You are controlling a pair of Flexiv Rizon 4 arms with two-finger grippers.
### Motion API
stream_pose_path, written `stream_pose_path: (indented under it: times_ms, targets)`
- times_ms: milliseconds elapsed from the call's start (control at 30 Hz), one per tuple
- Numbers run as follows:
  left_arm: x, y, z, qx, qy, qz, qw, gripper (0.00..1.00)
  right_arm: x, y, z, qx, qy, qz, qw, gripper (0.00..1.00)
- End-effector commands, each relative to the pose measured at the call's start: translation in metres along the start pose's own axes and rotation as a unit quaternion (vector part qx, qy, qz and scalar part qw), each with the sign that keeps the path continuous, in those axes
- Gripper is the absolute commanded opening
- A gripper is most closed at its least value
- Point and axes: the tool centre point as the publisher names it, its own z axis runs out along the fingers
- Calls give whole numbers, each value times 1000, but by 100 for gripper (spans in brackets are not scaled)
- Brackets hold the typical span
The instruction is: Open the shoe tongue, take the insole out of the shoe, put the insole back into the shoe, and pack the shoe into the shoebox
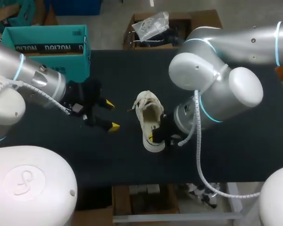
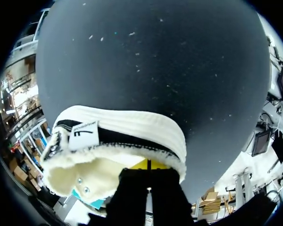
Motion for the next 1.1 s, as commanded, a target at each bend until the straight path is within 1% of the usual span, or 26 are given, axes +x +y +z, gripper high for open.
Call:
stream_pose_path:
  times_ms: [33, 100, 167, 200, 267, 300, 333, 533, 667, 867, 1033, 1100]
  targets:
    - [5, -2, 1, 1, -3, 0, 1000, 100, 6, 3, -36, 52, 1, -18, 998, 0]
    - [7, -2, 2, 3, -2, 0, 1000, 100, 10, 1, -45, 51, 4, -28, 998, 0]
    - [8, -3, 4, 4, 0, 0, 1000, 100, 13, -1, -53, 60, 8, -39, 997, 0]
    - [9, -3, 5, 5, 0, 0, 1000, 100, 15, -1, -56, 61, 8, -42, 997, 5]
    - [10, -3, 6, 6, 2, 0, 1000, 100, 17, -1, -62, 73, 11, -50, 996, 36]
    - [11, -3, 6, 6, 2, 0, 1000, 100, 18, -2, -64, 74, 13, -52, 996, 63]
    - [11, -3, 6, 7, 2, 0, 1000, 100, 19, -2, -65, 82, 15, -56, 995, 100]
    - [13, -2, 6, 11, 2, -4, 1000, 100, 21, -3, -74, 99, 29, -66, 993, 100]
    - [14, -1, 6, 12, 3, -10, 1000, 100, 21, -1, -80, 122, 49, -73, 989, 100]
    - [14, -1, 7, 13, 4, -13, 1000, 100, 23, -3, -87, 109, 57, -78, 989, 100]
    - [15, -1, 7, 15, 3, -15, 1000, 100, 23, -1, -95, 109, 78, -81, 988, 100]
    - [15, -1, 7, 15, 3, -15, 1000, 100, 23, -1, -96, 105, 79, -80, 988, 100]
